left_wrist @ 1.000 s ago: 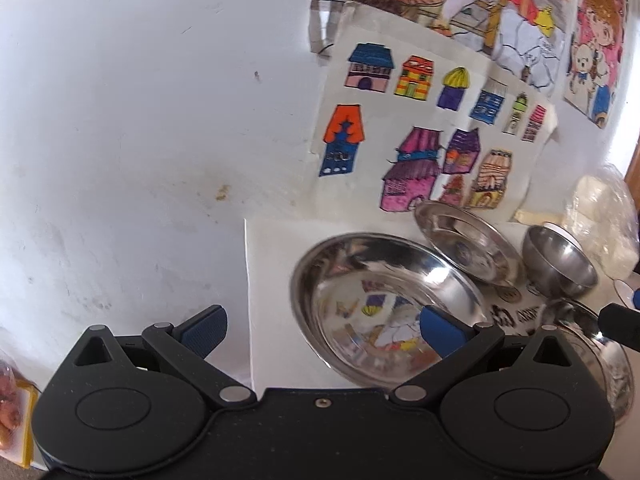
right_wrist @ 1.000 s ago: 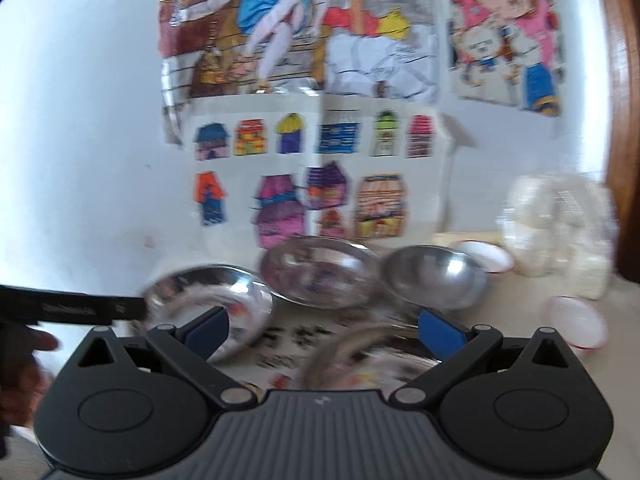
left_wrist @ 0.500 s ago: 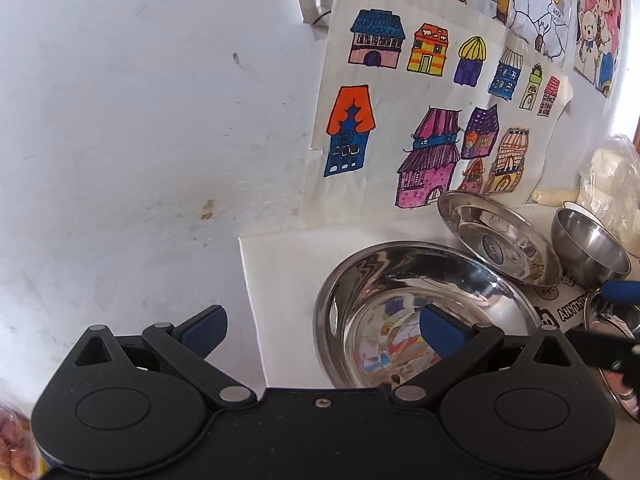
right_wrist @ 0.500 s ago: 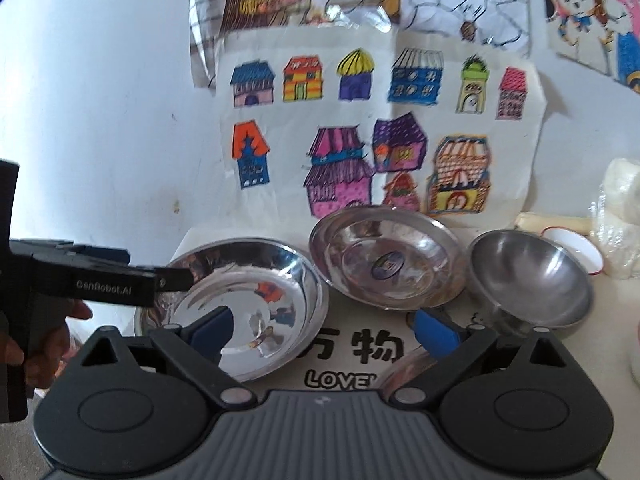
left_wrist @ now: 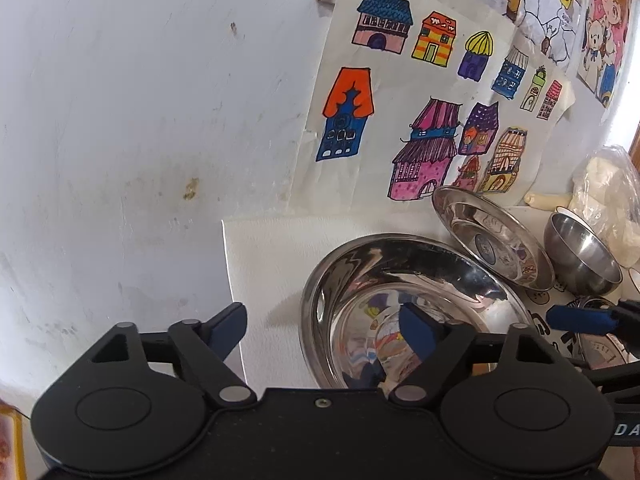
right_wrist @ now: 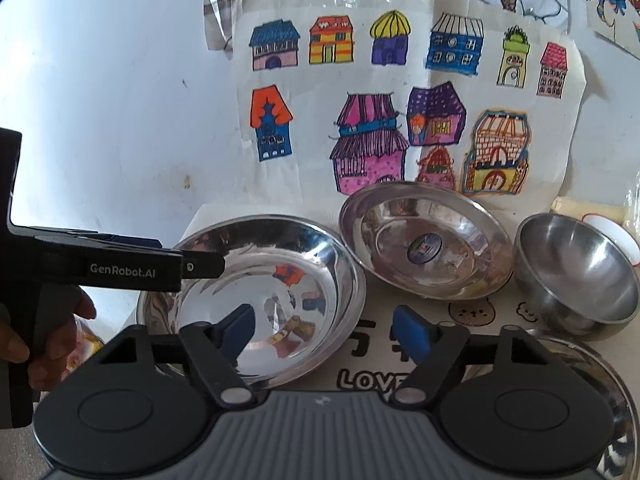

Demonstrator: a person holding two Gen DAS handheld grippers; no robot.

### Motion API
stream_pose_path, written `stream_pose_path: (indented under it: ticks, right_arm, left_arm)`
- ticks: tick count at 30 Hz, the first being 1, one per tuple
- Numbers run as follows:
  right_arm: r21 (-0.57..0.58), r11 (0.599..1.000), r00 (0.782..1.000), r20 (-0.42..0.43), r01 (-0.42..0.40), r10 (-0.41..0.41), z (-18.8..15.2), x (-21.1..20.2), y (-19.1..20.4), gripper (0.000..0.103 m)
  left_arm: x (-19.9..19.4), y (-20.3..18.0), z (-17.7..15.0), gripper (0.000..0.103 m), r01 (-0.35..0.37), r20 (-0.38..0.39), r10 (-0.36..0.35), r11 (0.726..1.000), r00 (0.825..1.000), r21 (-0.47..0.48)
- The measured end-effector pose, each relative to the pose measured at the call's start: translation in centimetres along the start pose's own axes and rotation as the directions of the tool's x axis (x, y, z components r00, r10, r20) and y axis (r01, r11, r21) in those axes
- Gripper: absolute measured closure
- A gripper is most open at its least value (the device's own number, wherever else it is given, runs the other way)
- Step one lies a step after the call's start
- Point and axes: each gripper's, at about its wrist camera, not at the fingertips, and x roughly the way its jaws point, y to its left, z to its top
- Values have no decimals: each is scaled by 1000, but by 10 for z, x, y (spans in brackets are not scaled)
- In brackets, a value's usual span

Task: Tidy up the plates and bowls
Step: 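Move the left tool to the rim of the large steel plate, then close the left gripper on the plate rim and lift it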

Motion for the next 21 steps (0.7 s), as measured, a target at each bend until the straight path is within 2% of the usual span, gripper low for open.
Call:
stream_pose_path:
  ticks: [5, 7, 10, 15, 17, 21]
  right_arm:
    - [32, 999, 1000, -27, -1, 2, -2, 6, -1, 28]
    - [39, 999, 999, -38, -3, 5, -3, 9, -2, 35]
    - [53, 999, 998, -55, -4, 7, -3, 12, -4, 44]
    - [76, 997, 997, -71, -9, 15, -3, 15, -6, 55]
    - [81, 997, 997, -78, -8, 14, -4, 17, -7, 60]
    - [91, 996, 997, -73, -20, 26, -4, 17, -7, 71]
  left_arm:
    - [2, 1, -1, 36, 15, -12, -15, 1000, 1000, -15]
    - [4, 1, -1, 49, 19, -23, -19, 1000, 1000, -19]
    - [4, 0, -1, 58, 12, -24, -12, 1000, 1000, -11]
    - [3, 0, -2, 63, 16, -21, -16, 1000, 1000, -2]
    - [2, -1, -3, 69, 23, -18, -23, 1000, 1000, 3]
    - [1, 1, -4, 72, 30, -17, -30, 1000, 999, -2]
